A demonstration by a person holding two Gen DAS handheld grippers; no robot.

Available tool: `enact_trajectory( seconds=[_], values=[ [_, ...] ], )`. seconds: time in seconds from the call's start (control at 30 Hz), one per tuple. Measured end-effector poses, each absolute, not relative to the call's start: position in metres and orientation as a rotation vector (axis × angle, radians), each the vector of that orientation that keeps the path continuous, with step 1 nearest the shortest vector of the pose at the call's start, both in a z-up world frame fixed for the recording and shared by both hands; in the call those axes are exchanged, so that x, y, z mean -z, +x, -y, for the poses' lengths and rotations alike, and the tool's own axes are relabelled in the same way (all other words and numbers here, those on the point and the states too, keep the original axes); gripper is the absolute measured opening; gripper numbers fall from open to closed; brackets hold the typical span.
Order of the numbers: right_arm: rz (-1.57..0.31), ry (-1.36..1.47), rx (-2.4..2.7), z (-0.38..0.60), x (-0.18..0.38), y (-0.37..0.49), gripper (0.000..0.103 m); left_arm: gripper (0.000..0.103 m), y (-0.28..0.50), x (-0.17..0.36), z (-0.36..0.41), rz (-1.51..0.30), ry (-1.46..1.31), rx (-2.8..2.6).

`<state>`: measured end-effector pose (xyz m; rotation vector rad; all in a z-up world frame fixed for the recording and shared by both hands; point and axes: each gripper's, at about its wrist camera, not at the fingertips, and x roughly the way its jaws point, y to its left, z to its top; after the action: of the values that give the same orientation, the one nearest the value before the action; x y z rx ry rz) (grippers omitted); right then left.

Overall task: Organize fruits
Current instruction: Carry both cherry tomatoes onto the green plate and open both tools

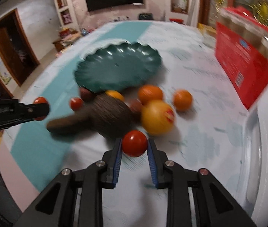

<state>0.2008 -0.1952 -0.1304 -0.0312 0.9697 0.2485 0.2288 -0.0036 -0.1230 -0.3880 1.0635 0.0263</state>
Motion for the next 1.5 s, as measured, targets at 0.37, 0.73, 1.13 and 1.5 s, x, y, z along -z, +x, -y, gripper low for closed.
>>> enact_trajectory(
  seconds=[0.37,0.73,1.13,1.5],
  values=[
    [-0.860,-0.020,-0.272,0.156,0.112,0.260,0.026,0.028,0.286,0.098,0.002,-0.949,-0.289,0.079],
    [-0.880,-0.011,-0.248,0.153,0.134,0.298,0.026,0.028,0.343,0.129,0.013,-0.998,-0.259,0.122],
    [-0.941,-0.014,-0.318,0.143,0.144,0.309,0.040,0.033,0.362,0.151,0.019,-1.085,-0.267,0.101],
    [-0.892,0.104,-0.259,0.159,0.103,0.280,0.058,0.063,0.320,0.100,-0.012,-0.990,-0.339,0.011]
  ],
)
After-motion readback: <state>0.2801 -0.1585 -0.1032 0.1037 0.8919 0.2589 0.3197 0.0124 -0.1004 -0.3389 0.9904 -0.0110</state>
